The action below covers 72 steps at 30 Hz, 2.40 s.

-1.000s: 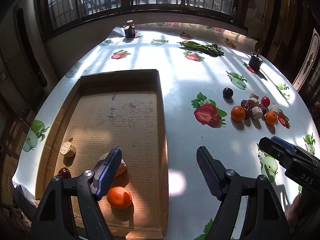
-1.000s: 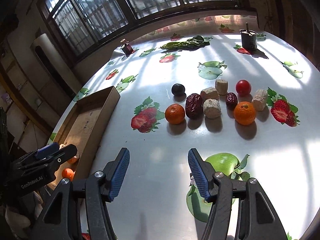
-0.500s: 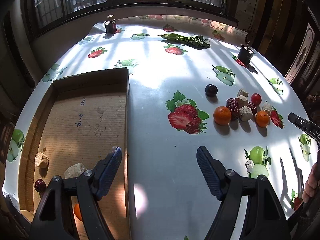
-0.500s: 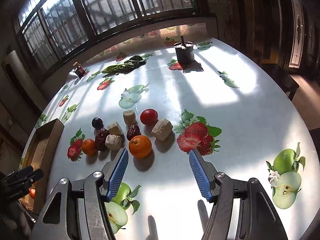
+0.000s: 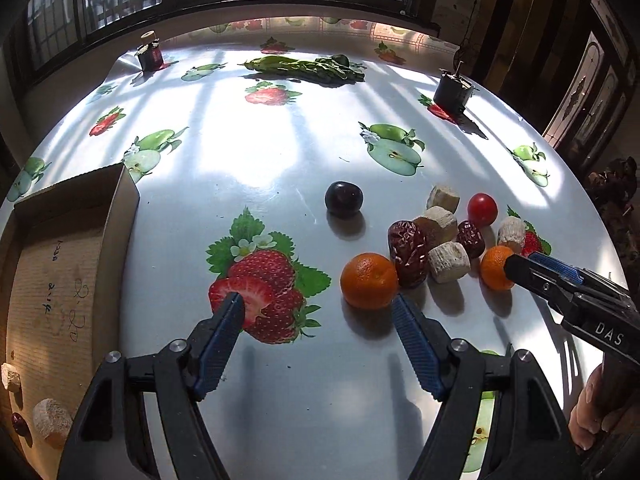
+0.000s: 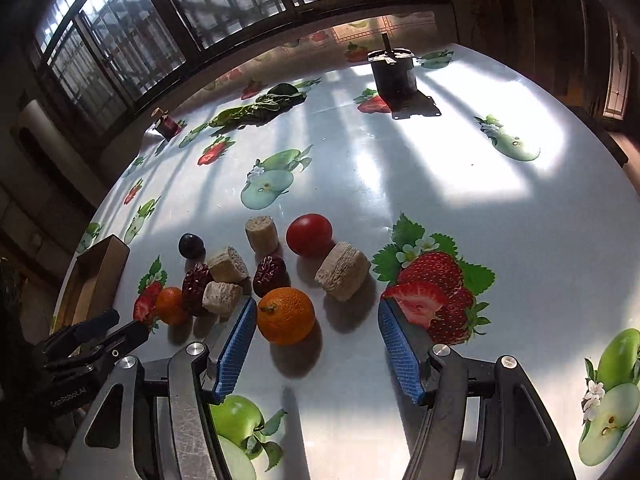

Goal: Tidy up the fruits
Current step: 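Grasp an orange with the left tool while the right tool grasps another orange, then carry both oranges into the box and open both tools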

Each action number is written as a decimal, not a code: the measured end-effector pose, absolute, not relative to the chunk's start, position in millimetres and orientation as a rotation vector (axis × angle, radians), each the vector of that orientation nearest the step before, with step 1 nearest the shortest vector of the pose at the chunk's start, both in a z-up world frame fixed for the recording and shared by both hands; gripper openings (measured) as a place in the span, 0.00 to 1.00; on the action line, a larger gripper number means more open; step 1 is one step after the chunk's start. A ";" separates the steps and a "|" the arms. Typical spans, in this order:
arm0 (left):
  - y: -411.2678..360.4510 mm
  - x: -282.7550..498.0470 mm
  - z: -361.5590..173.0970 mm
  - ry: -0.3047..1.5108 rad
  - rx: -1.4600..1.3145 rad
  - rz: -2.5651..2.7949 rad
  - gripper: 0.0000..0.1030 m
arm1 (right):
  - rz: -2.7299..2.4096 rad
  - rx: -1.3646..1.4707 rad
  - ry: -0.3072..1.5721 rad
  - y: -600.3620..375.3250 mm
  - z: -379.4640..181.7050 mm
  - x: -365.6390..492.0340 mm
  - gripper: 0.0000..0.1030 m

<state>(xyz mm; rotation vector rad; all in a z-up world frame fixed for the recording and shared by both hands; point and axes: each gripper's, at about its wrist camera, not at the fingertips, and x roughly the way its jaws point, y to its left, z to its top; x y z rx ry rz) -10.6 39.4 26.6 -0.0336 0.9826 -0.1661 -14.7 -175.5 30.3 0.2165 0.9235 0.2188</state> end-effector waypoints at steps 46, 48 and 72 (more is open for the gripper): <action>305.6 -49.1 59.2 0.976 -0.143 0.168 0.30 | 0.635 0.031 0.881 64.3 83.5 -45.0 0.37; 313.9 -45.4 51.0 1.000 -0.171 0.163 0.30 | 0.671 0.021 0.937 94.8 69.1 -36.9 0.37; 332.4 -61.8 54.9 0.984 -0.302 0.154 0.44 | 0.719 -0.108 0.977 183.0 41.4 -38.0 0.50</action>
